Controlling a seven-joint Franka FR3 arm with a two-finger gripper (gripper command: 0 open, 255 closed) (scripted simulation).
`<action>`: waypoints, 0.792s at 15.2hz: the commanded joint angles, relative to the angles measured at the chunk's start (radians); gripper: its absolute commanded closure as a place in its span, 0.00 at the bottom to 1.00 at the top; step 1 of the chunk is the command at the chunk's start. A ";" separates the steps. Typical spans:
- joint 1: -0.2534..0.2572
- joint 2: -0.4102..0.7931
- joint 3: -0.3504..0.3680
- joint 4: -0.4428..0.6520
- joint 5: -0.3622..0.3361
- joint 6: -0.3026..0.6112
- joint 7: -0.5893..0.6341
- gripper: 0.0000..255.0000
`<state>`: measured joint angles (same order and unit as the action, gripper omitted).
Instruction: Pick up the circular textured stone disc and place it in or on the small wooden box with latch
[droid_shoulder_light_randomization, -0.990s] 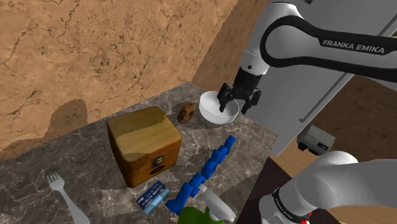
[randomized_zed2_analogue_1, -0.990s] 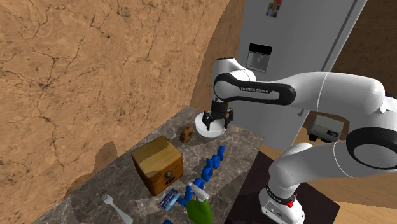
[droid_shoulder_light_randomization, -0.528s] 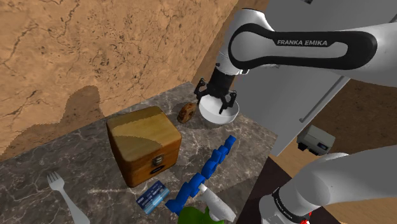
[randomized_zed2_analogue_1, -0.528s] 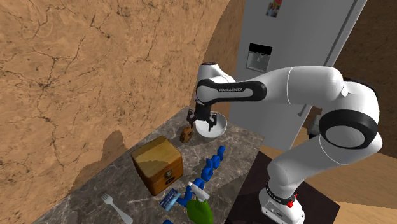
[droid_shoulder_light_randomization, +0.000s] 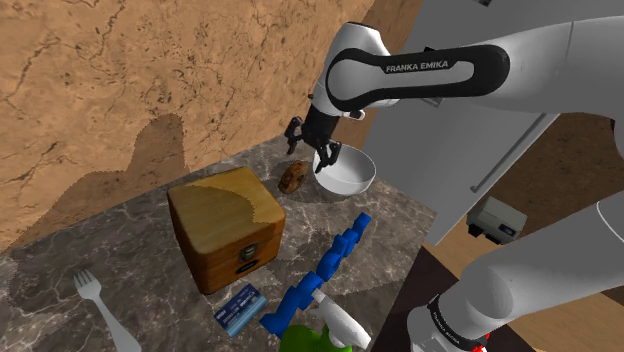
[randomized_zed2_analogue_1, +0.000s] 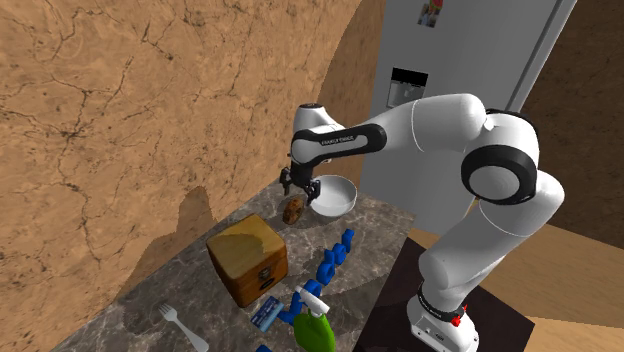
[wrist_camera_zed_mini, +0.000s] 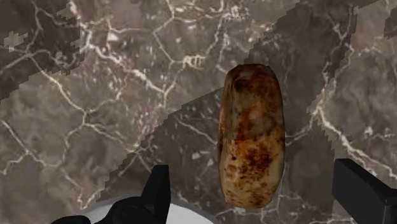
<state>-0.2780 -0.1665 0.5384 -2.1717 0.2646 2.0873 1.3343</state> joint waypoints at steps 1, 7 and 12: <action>0.000 0.019 0.007 -0.008 -0.006 0.028 0.017 0.00; 0.004 0.051 0.020 -0.041 -0.016 0.092 0.026 0.00; 0.004 0.051 0.020 -0.041 -0.016 0.092 0.026 0.00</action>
<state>-0.2743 -0.1156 0.5580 -2.2122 0.2488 2.1793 1.3603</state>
